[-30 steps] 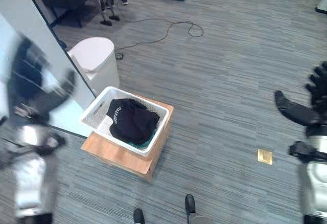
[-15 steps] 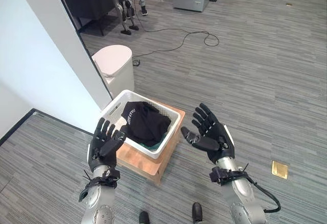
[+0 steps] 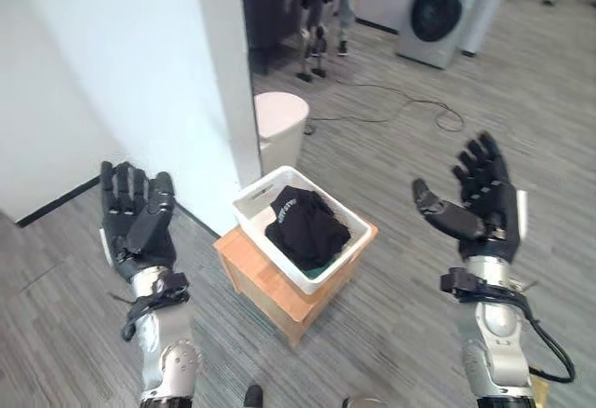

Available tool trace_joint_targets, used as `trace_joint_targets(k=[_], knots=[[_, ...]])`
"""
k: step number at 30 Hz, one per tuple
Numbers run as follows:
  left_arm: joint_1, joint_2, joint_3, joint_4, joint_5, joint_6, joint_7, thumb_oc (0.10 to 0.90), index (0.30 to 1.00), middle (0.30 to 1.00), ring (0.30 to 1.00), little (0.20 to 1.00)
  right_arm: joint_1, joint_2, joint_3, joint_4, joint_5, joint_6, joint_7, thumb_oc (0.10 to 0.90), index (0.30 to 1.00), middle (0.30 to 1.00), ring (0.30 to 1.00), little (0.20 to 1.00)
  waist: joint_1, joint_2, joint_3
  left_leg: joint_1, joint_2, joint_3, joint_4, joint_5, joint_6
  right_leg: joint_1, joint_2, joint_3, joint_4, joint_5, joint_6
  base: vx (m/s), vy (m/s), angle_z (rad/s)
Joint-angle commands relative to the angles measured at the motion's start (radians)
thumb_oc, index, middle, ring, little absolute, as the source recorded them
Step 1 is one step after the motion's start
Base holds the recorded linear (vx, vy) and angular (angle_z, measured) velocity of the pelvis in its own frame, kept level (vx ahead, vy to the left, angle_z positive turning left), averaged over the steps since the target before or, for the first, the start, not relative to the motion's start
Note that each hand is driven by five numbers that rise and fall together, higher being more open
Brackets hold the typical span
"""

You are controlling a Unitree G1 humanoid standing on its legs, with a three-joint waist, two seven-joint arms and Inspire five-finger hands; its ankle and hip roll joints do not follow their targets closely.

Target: Pick up bed clothes into laundry basket.

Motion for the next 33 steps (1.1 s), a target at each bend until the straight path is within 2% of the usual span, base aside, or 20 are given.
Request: trace_joint_targets(k=[1,5,6,8,9,12,13,15,17,18,20,22,23,25,26,27,28,29,31,33], knots=[[-0.075,0.067,-0.019,-0.059,-0.018,-0.045,-0.139,0.8,0.9,0.9,0.9,0.9,-0.049,-0.009,-0.104,-0.069,0.037,-0.124,0.012,0.8,0.9,0.9,0.9,0.9,-0.032,-0.011,-0.009,0.02,-0.053,-0.151,0.008,-0.026,0.005,0.071,0.128,0.284,-0.041,0.0,-0.001,-0.13,-0.279,2.76],[-0.005,0.056,0.011,-0.075,-0.021,-0.054,-0.146,0.8,0.9,0.9,0.9,0.9,-0.079,-0.034,-0.018,-0.058,0.081,-0.127,0.069,0.8,0.9,0.9,0.9,0.9,0.016,-0.016,0.016,-0.091,-0.024,-0.22,0.006,0.073,-0.044,0.101,0.149,0.183,-0.139,0.026,-0.048,-0.33,-0.462,2.13],[0.014,0.042,0.023,-0.069,-0.049,-0.05,-0.16,0.8,0.9,0.9,0.9,0.9,-0.093,-0.05,0.0,-0.071,0.073,-0.121,0.074,0.8,0.9,0.9,0.9,0.9,0.031,-0.024,0.032,-0.118,-0.017,-0.184,0.002,0.068,-0.044,0.1,0.146,0.15,-0.148,0.031,-0.056,-0.4,-0.402,1.61],[0.025,0.03,0.031,-0.057,-0.065,-0.041,-0.165,0.8,0.9,0.9,0.9,0.9,-0.094,-0.063,0.003,-0.087,0.072,-0.116,0.078,0.8,0.9,0.9,0.9,0.9,0.029,-0.023,0.048,-0.153,-0.008,-0.103,0.026,0.051,-0.025,0.089,0.146,0.11,-0.16,0.045,-0.067,-0.39,-0.25,1.6],[0.07,0.033,0.03,-0.003,-0.064,-0.004,-0.182,0.8,0.9,0.9,0.9,0.9,-0.078,-0.078,0.017,-0.11,0.064,-0.1,0.104,0.8,0.9,0.9,0.9,0.9,0.029,-0.044,0.066,-0.143,0.01,0.095,0.168,-0.017,0.008,0.059,0.116,0.001,-0.185,0.077,-0.07,-0.5,-0.219,1.8],[0.122,0.043,0.041,0.016,-0.036,0.021,-0.198,0.8,0.9,0.9,0.9,0.9,-0.047,-0.089,0.014,-0.146,0.044,-0.086,0.123,0.8,0.9,0.9,0.9,0.9,0.031,-0.052,0.066,-0.123,-0.005,0.159,0.312,-0.085,0.014,0.043,0.07,-0.114,-0.236,0.118,-0.067,-0.37,-0.143,1.89],[0.121,0.06,0.05,0.005,-0.03,0.025,-0.207,0.8,0.9,0.9,0.9,0.9,-0.012,-0.057,0.001,-0.154,0.061,-0.089,0.132,0.8,0.9,0.9,0.9,0.9,0.014,-0.056,0.047,-0.059,0.059,0.296,0.41,-0.113,0.027,0.03,0.034,-0.244,-0.271,0.138,-0.068,-0.41,-0.127,2.26],[0.106,0.077,0.051,0.002,-0.015,0.021,-0.199,0.8,0.9,0.9,0.9,0.9,0.003,-0.038,0.004,-0.148,0.062,-0.094,0.122,0.8,0.9,0.9,0.9,0.9,-0.003,-0.051,0.029,-0.004,0.095,0.361,0.39,-0.128,0.026,0.025,0.024,-0.311,-0.291,0.141,-0.063,-0.23,-0.056,2.19],[0.052,0.076,0.028,-0.044,-0.018,0.008,-0.191,0.8,0.9,0.9,0.9,0.9,0.094,0.008,-0.034,-0.161,0.063,-0.11,0.098,0.8,0.9,0.9,0.9,0.9,-0.079,-0.013,-0.013,0.165,0.207,0.62,0.322,-0.185,-0.01,-0.016,-0.012,-0.534,-0.307,0.132,-0.052,-0.24,0.084,2.59],[0.056,0.074,0.025,-0.046,-0.018,0.009,-0.189,0.8,0.9,0.9,0.9,0.9,0.1,0.006,-0.035,-0.164,0.063,-0.11,0.098,0.8,0.9,0.9,0.9,0.9,-0.086,-0.007,-0.014,0.17,0.21,0.612,0.316,-0.187,-0.012,-0.009,-0.01,-0.544,-0.307,0.127,-0.051,-0.2,0.171,2.23],[0.012,0.069,-0.011,-0.035,-0.018,0.003,-0.154,0.8,0.9,0.9,0.9,0.9,0.157,0.024,-0.085,-0.16,0.061,-0.112,0.078,0.8,0.9,0.9,0.9,0.9,-0.152,0.007,-0.026,0.223,0.297,0.789,0.304,-0.145,-0.051,-0.027,-0.067,-0.686,-0.299,0.146,-0.046,-0.21,0.171,3.38],[0.009,0.097,-0.039,-0.082,0.033,0.01,-0.144,0.8,0.9,0.9,0.9,0.9,0.219,0.037,-0.113,-0.135,0.062,-0.1,0.063,0.8,0.9,0.9,0.9,0.9,-0.176,0.044,-0.02,0.22,0.268,0.822,0.188,-0.171,-0.067,-0.046,-0.13,-0.791,-0.28,0.18,-0.019,-0.27,0.408,2.86],[0.015,0.106,-0.053,-0.13,0.04,0.032,-0.145,0.8,0.9,0.9,0.9,0.9,0.239,0.024,-0.147,-0.099,0.015,-0.068,0.051,0.8,0.9,0.9,0.9,0.9,-0.163,0.061,-0.008,0.179,0.189,0.72,0.094,-0.197,-0.034,-0.069,-0.203,-0.827,-0.213,0.238,0.026,-0.17,0.459,2.14],[0.025,0.106,-0.042,-0.111,0.044,0.046,-0.139,0.8,0.9,0.9,0.9,0.9,0.24,0.04,-0.158,-0.082,0.004,-0.057,0.046,0.8,0.9,0.9,0.9,0.9,-0.154,0.067,-0.003,0.173,0.156,0.687,0.048,-0.2,-0.012,-0.08,-0.24,-0.829,-0.161,0.258,0.043,-0.06,0.391,2.13],[0.033,0.14,-0.03,-0.061,0.094,0.048,-0.111,0.8,0.9,0.9,0.9,0.9,0.219,0.077,-0.148,-0.079,0.015,-0.051,0.039,0.8,0.9,0.9,0.9,0.9,-0.17,0.067,0.021,0.178,0.119,0.62,0.008,-0.197,0.007,-0.105,-0.279,-0.703,-0.105,0.28,0.088,-0.02,0.305,1.72],[0.03,0.143,-0.028,-0.059,0.098,0.047,-0.108,0.8,0.9,0.9,0.9,0.9,0.217,0.08,-0.146,-0.078,0.016,-0.051,0.04,0.8,0.9,0.9,0.9,0.9,-0.172,0.061,0.023,0.179,0.115,0.619,0.007,-0.198,0.009,-0.106,-0.284,-0.7,-0.1,0.279,0.092,-0.08,0.273,1.79],[0.04,0.185,-0.025,0.002,0.14,0.04,-0.08,0.8,0.9,0.9,0.9,0.9,0.194,0.078,-0.117,-0.074,0.049,-0.039,0.061,0.8,0.9,0.9,0.9,0.9,-0.224,0.06,0.024,0.149,0.087,0.509,-0.009,-0.165,0.025,-0.134,-0.16,-0.331,-0.106,0.261,0.103,-0.07,0.114,1.72],[0.039,0.185,-0.024,0.003,0.139,0.039,-0.08,0.8,0.9,0.9,0.9,0.9,0.193,0.078,-0.117,-0.073,0.049,-0.04,0.062,0.8,0.9,0.9,0.9,0.9,-0.221,0.06,0.021,0.146,0.087,0.513,-0.011,-0.162,0.025,-0.14,-0.158,-0.326,-0.106,0.264,0.102,0.0,0.236,2.23],[0.067,0.19,-0.011,0.013,0.157,0.049,-0.103,0.8,0.9,0.9,0.9,0.9,0.2,0.052,-0.114,-0.073,0.049,-0.027,0.083,0.8,0.9,0.9,0.9,0.9,-0.224,0.074,0.006,0.161,0.056,0.439,-0.026,-0.157,0.033,-0.093,-0.052,-0.111,-0.111,0.174,0.074,0.16,0.284,1.79],[0.092,0.207,0.016,0.006,0.262,0.063,-0.068,0.8,0.9,0.9,0.9,0.9,0.182,0.046,-0.101,-0.041,0.055,-0.02,0.088,0.8,0.9,0.9,0.9,0.9,-0.181,0.071,-0.005,0.178,0.031,0.415,-0.059,-0.145,0.043,-0.07,-0.051,-0.175,-0.146,0.175,0.045,0.02,0.118,0.82]])
